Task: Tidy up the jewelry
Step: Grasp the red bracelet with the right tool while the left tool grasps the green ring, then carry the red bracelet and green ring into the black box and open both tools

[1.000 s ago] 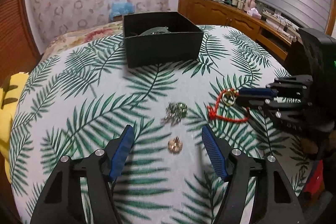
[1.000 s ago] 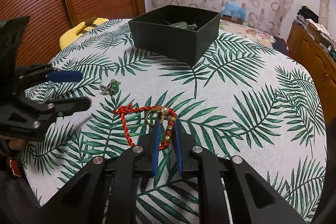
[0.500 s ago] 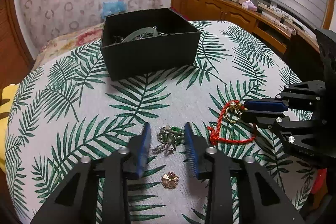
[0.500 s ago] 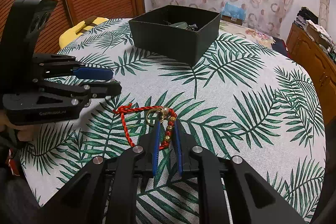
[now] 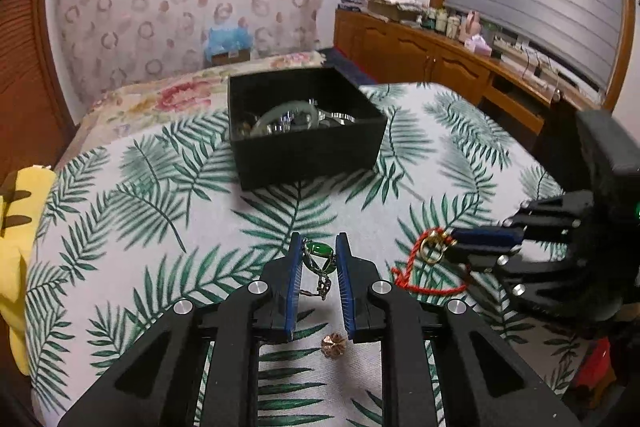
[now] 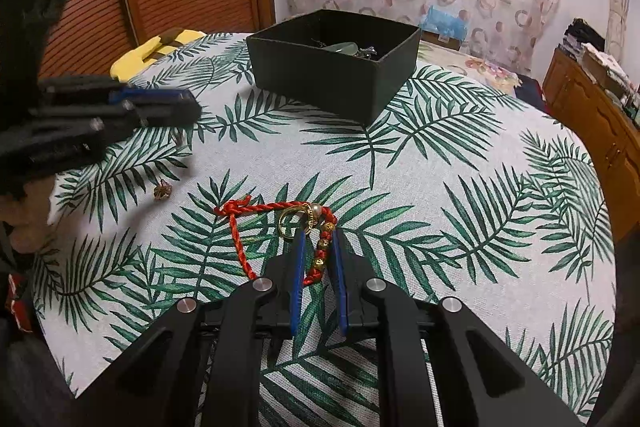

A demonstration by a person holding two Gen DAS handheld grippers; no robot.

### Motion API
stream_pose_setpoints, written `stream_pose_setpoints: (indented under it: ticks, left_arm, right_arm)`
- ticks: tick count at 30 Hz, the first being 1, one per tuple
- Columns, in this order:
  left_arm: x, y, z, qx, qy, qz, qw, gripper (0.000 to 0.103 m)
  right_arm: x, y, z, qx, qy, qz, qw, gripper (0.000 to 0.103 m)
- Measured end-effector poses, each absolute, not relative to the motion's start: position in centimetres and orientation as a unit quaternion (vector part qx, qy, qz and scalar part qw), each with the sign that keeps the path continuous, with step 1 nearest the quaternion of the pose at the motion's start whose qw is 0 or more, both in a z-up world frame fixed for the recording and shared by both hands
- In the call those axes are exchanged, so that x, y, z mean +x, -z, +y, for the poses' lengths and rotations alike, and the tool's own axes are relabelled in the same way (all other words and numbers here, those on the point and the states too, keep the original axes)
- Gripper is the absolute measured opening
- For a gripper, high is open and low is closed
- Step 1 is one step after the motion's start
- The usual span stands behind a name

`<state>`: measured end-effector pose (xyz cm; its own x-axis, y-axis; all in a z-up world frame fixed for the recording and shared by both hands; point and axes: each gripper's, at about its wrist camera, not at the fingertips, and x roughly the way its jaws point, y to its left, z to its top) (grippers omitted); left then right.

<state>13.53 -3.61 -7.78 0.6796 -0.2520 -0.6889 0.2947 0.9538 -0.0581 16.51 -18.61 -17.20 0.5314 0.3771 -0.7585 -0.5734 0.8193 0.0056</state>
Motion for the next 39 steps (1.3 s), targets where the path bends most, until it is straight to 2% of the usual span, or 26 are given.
stream_pose_setpoints:
  ticks: [1,11,21,32,39]
  left_arm:
    - [13.5,7.5,-3.6,0.028,0.149,0.368,0.917,0.016]
    - [13.5,5.3,-2.9,0.013,0.144,0.342,0.929,0.016]
    - [14.7,4.2,-2.0,0.008,0.137,0.325,0.936,0.016]
    - [16.9,3.4,-2.0,0.008,0.131,0.318,0.939,0.016]
    - [18.6,2.7,-2.5,0.013,0.127,0.314,0.941,0.016]
  right_arm:
    - [16.5,17.2,-18.6,-0.124,-0.274,0.399,0.866,0.008]
    - [16.3,13.2,-18.2,-0.133,-0.282,0.343,0.886,0.008]
    - [20.4,9.2,-17.3,-0.13,-0.272,0.29,0.908,0.008]
    - [25.9,8.7,-15.9,-0.093,-0.265,0.277,0.919,0.008]
    - [28.0,10.0,-15.1,-0.079,-0.282,0.305,0.906,0.009]
